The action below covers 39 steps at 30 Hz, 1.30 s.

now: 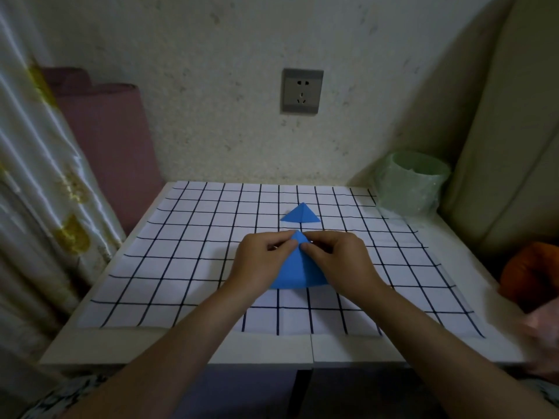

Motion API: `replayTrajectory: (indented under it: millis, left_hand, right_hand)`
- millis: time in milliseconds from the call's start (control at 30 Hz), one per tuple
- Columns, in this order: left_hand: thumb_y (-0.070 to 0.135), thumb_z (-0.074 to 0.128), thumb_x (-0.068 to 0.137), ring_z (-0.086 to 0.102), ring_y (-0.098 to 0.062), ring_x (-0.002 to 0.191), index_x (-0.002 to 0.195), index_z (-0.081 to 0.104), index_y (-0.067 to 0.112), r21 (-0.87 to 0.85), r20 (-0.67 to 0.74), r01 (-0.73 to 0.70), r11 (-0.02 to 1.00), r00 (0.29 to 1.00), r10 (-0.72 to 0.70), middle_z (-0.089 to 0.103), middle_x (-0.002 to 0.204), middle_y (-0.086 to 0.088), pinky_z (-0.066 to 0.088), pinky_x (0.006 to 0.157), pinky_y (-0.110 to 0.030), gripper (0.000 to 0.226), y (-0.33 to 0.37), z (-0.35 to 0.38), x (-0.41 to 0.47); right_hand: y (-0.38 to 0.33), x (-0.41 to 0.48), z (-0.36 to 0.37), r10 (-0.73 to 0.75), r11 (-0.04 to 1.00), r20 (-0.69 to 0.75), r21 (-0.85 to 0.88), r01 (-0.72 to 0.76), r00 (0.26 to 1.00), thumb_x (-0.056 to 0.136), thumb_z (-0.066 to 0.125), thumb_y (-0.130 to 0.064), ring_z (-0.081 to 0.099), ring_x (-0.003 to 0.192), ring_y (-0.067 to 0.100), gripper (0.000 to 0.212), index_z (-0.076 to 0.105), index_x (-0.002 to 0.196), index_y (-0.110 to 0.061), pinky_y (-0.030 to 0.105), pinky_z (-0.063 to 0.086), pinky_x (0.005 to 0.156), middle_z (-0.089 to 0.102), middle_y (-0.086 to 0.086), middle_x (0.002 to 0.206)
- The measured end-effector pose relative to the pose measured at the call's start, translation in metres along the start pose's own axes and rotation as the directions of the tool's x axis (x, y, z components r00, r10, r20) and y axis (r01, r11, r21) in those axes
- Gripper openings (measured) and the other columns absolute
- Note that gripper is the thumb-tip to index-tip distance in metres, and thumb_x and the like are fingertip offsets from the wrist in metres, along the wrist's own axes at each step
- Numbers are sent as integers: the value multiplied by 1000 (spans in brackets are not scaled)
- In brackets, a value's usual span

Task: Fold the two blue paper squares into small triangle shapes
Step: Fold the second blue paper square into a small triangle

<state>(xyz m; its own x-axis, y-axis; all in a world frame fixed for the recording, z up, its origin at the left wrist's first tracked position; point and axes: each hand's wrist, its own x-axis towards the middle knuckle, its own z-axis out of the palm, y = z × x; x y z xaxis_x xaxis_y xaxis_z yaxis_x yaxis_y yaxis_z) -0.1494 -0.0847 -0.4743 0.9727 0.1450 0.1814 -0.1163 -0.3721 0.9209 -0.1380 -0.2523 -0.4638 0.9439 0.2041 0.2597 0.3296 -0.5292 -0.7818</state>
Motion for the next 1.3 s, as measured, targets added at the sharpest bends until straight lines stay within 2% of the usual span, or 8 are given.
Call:
replayTrajectory:
  millis: [100,300,467,633,867,1000,1133,1300]
  left_hand:
    - [30,69,90,61,8,93,119,69,28,16,-4,-49,999,999,49,67,97,24,47,72,-8,29,1,0,-2]
    - [24,67,92,58,8,89,121,68,23,81,-14,-134,988,991,136,66,99,18,45,75,-4,30,4,1,-6]
    - [25,65,93,55,16,85,125,66,24,87,26,-109,990,994,107,57,91,33,43,74,-1,31,4,0,-5]
    - [25,65,93,51,28,86,125,66,24,87,44,-112,990,993,109,57,89,33,41,70,2,32,1,0,-4]
    - [26,70,90,56,22,78,110,71,33,73,62,-70,995,996,66,61,75,39,48,69,-5,22,-1,6,-3]
    - [25,70,90,54,24,79,118,70,22,85,79,-44,995,996,37,69,106,22,39,68,5,28,-5,11,1]
    - [24,69,91,52,19,82,122,68,19,108,87,-55,993,995,46,70,113,10,39,70,6,31,-7,14,4]
    - [24,70,90,59,18,79,115,72,24,87,93,-48,995,995,40,63,84,33,46,70,-2,26,-5,15,5]
  right_hand:
    - [0,0,1,-3,1000,-3,21,3,1000,93,64,-27,60,91,-12,17,75,107,-27,4,46,73,66,-27,86]
    - [0,2,0,-5,999,-2,43,5,1000,94,63,-26,60,91,-13,17,75,105,-28,4,45,71,66,-27,85]
    - [1,1,1,2,1000,23,10,-2,1000,95,61,-29,57,91,-17,18,74,107,-30,3,44,68,63,-30,85]
    - [1,2,0,7,1000,32,-30,-6,999,95,60,-31,59,88,-13,17,74,105,-31,5,44,67,65,-27,85]
    - [3,10,-9,121,988,62,-102,-114,991,90,67,-32,59,73,-7,14,70,77,-31,11,38,61,67,-17,72]
    - [4,14,-11,194,978,107,-93,-185,975,89,69,-31,61,77,-1,15,73,75,-29,14,41,62,69,-14,76]
    - [4,15,-10,177,978,122,-129,-162,977,91,67,-30,64,82,5,13,77,83,-25,17,48,68,73,-8,84]
    - [3,15,-11,141,980,112,-157,-123,984,92,65,-27,63,83,3,13,77,94,-24,13,45,69,73,-8,87]
